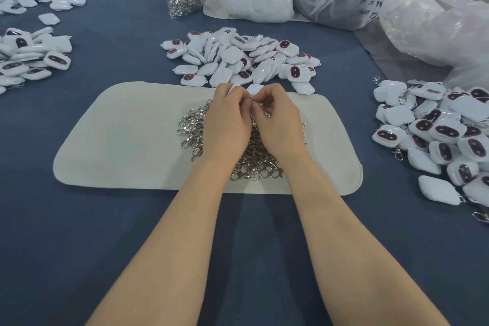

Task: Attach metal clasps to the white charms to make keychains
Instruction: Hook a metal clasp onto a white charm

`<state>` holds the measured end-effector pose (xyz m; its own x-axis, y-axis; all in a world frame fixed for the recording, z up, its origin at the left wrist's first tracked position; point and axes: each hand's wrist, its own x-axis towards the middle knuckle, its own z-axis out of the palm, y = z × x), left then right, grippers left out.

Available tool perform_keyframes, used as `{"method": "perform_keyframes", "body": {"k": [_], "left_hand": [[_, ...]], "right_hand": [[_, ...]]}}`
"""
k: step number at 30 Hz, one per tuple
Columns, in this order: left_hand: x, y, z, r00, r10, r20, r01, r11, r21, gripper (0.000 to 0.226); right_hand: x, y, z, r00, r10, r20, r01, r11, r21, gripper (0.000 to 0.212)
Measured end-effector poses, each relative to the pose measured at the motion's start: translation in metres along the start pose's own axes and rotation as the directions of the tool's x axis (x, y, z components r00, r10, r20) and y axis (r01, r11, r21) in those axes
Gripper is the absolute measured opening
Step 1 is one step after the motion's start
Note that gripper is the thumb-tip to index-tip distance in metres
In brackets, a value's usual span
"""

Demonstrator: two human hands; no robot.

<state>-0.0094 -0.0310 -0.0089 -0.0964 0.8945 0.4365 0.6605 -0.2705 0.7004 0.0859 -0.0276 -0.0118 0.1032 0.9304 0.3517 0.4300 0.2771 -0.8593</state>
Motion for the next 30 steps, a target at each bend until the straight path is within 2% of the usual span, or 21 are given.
{"method": "perform_keyframes", "body": {"k": [15,21,30], "left_hand": [[0.0023,-0.0035,0.0018,0.999,-0.047,0.010,0.048,0.996,-0.076,0.012],[0.0022,-0.0024,0.0030,0.999,-0.036,-0.002,0.036,0.999,-0.039,0.014],[0.0009,-0.0015,0.0017,0.998,-0.052,-0.019,0.051,0.998,-0.023,0.013]], "right_hand": [[0.0004,0.0009,-0.0012,1.000,0.009,-0.014,-0.008,1.000,0.027,0.010],[0.0004,0.0003,0.0008,0.999,0.029,-0.019,-0.029,0.999,0.014,0.011],[-0.0036,-0.0036,0.0034,1.000,-0.030,0.003,0.030,0.997,-0.077,0.010]]}}
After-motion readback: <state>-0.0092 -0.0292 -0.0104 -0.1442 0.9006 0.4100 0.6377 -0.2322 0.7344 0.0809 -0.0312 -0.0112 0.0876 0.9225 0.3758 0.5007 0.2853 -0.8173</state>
